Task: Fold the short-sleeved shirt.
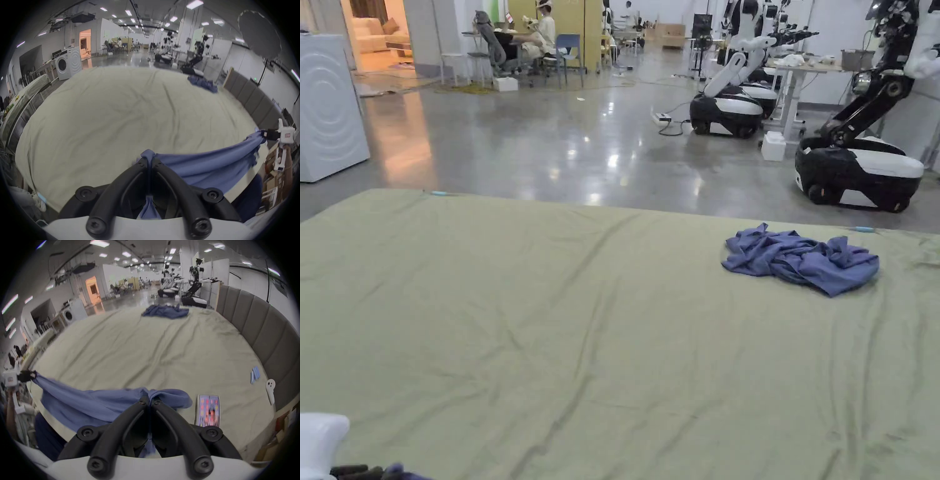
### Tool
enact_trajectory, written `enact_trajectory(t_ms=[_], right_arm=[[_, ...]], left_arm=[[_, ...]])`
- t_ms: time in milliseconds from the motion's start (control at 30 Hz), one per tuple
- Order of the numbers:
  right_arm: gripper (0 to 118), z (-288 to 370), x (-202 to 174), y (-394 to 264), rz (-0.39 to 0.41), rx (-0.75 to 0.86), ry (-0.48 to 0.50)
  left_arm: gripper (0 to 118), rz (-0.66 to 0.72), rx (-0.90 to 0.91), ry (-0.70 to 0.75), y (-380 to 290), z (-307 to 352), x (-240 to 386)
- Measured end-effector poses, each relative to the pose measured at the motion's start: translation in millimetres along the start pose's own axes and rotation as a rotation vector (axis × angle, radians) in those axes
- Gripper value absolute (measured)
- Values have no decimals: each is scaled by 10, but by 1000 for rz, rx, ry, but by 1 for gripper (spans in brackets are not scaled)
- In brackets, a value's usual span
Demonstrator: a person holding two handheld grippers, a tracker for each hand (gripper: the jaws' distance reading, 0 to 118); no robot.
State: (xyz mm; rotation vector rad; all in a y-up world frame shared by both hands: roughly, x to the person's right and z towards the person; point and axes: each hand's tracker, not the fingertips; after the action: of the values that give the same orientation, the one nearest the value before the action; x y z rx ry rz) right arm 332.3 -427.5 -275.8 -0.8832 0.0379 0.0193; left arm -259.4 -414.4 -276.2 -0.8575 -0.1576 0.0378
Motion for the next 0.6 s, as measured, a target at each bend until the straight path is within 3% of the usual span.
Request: enact_trajectory(t_ms=[200, 233, 267, 300, 333, 367, 400, 433, 600], right_arm=[[4, -248, -15, -597, -11, -93, -24], [4, -278, 5, -636, 2, -86, -37], [8, -268, 2, -646, 8, -79, -39], [26, -238, -5, -647, 11, -57, -47], [55, -176, -21, -622, 22, -5, -81], [97, -117, -28, -603, 35, 51, -99], [114, -28, -27, -574, 39, 105, -108], [118, 110, -36, -525, 18, 193, -106], [118, 677, -232, -191, -101, 617, -108]], left_arm=[[4, -16, -137, -13, -666, -155, 21], [7, -38, -119, 4, -725, -134, 56], [20, -51, -94, 25, -775, -156, 36], [38, -54, -72, 41, -773, -116, 37], [67, -57, -47, 42, -748, -60, 14], [93, -31, -10, 32, -729, 14, -17], [94, 6, 47, 3, -708, 114, -46], [94, 49, 124, -12, -657, 226, -63], [99, 103, 490, 43, -397, 604, 68]])
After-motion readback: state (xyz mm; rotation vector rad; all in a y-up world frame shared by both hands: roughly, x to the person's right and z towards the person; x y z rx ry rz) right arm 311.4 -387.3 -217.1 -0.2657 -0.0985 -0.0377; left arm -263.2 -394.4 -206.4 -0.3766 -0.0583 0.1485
